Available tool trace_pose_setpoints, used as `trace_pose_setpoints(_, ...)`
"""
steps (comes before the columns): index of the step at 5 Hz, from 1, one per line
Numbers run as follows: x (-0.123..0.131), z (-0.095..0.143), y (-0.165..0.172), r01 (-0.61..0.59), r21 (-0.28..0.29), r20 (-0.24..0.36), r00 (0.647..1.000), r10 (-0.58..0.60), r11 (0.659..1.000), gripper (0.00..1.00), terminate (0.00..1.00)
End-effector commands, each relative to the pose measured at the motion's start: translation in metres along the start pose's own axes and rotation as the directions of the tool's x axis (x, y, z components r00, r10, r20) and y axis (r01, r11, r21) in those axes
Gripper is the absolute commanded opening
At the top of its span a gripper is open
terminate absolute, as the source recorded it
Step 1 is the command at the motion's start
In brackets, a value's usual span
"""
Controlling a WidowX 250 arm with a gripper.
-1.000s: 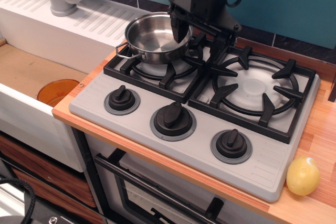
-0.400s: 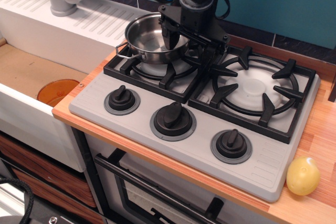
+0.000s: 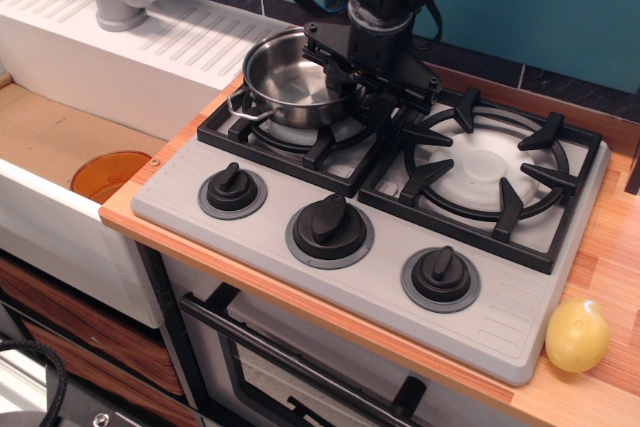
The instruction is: Put pot or pan on stove and put potato in pot or pan
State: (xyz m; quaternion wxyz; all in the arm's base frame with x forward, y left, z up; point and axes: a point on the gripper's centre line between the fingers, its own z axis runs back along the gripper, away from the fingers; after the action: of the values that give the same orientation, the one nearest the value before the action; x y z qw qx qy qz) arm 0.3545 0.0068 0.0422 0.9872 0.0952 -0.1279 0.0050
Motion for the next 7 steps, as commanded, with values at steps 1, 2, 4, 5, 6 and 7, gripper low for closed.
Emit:
trace_pose_setpoints(1, 0.016, 0.025, 0.015, 0.062, -0.033, 0.019, 0.998, -0.062, 0.997, 0.00, 0.00)
trace_pose_setpoints(2, 0.023, 0.033, 0.019, 0.083, -0.034, 0.011, 0.997, -0.083, 0.996, 0.00, 0.00)
trace_pose_setpoints(4, 0.031, 0.081, 0.006, 0.073, 0.009, -0.049, 0.996, -0.072, 0.997, 0.00, 0.00)
trace_pose_setpoints(5, 0.027, 0.103, -0.018, 0.056, 0.029, -0.084, 0.995, -0.054, 0.998, 0.00, 0.00)
trace_pose_setpoints(6, 0.018, 0.118, -0.042, 0.037, 0.051, -0.095, 0.995, -0.032, 0.998, 0.00, 0.00)
trace_pose_setpoints(7, 0.009, 0.125, -0.065, 0.017, 0.068, -0.097, 0.995, -0.010, 0.998, 0.00, 0.00)
